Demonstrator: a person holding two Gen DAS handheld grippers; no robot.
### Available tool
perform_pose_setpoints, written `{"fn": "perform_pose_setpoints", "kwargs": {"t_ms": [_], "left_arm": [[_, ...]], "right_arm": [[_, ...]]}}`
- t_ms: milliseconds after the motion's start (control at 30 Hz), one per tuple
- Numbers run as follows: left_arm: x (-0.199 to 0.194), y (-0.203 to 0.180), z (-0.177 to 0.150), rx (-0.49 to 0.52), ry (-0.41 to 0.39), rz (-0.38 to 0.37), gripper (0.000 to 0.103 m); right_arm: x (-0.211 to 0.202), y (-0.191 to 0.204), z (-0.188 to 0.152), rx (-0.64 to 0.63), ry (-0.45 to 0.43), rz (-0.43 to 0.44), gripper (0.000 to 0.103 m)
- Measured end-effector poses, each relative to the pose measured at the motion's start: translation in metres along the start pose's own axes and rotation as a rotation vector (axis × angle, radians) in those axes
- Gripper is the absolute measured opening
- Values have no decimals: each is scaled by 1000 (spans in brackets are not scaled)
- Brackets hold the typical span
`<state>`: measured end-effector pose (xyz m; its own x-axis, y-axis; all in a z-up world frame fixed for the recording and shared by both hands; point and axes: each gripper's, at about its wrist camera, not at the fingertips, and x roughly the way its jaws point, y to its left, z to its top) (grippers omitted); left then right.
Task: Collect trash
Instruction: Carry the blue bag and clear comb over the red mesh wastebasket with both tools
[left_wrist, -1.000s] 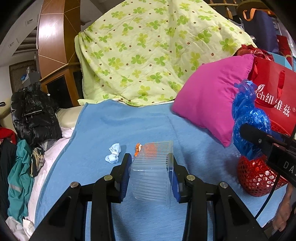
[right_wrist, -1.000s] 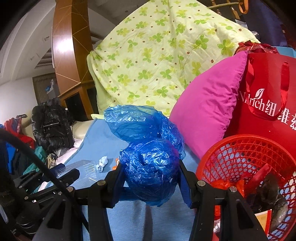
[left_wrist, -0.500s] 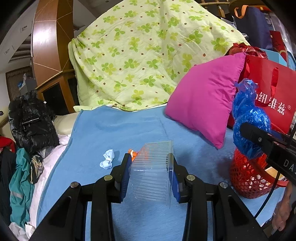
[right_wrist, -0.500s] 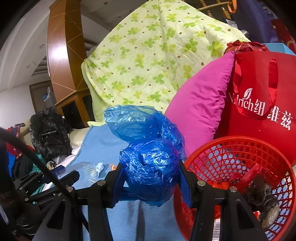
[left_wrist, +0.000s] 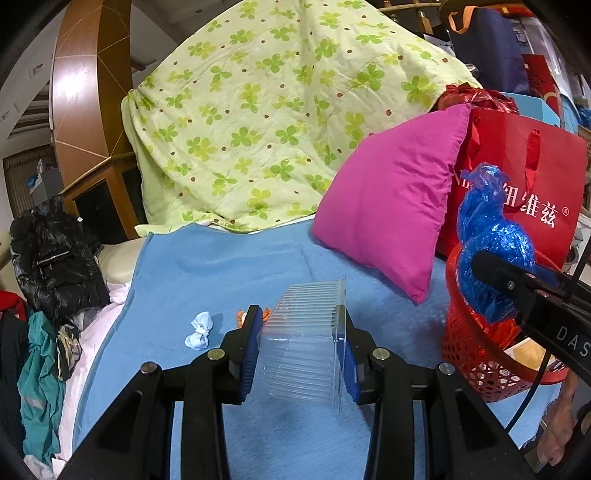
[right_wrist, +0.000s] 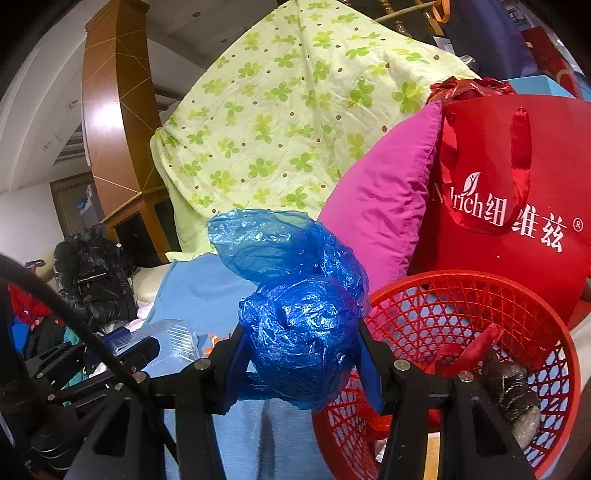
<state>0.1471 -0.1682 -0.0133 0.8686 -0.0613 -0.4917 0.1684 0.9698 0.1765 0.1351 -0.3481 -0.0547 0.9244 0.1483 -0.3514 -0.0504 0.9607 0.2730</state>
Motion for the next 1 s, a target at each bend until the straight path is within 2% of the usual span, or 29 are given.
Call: {"fn": "perform_pose_setpoints", "kwargs": {"t_ms": [1000], "left_arm": [[-7, -44, 17, 62, -26, -59, 41]], "right_arm": [[-14, -45, 6, 109, -5, -65, 56]]}}
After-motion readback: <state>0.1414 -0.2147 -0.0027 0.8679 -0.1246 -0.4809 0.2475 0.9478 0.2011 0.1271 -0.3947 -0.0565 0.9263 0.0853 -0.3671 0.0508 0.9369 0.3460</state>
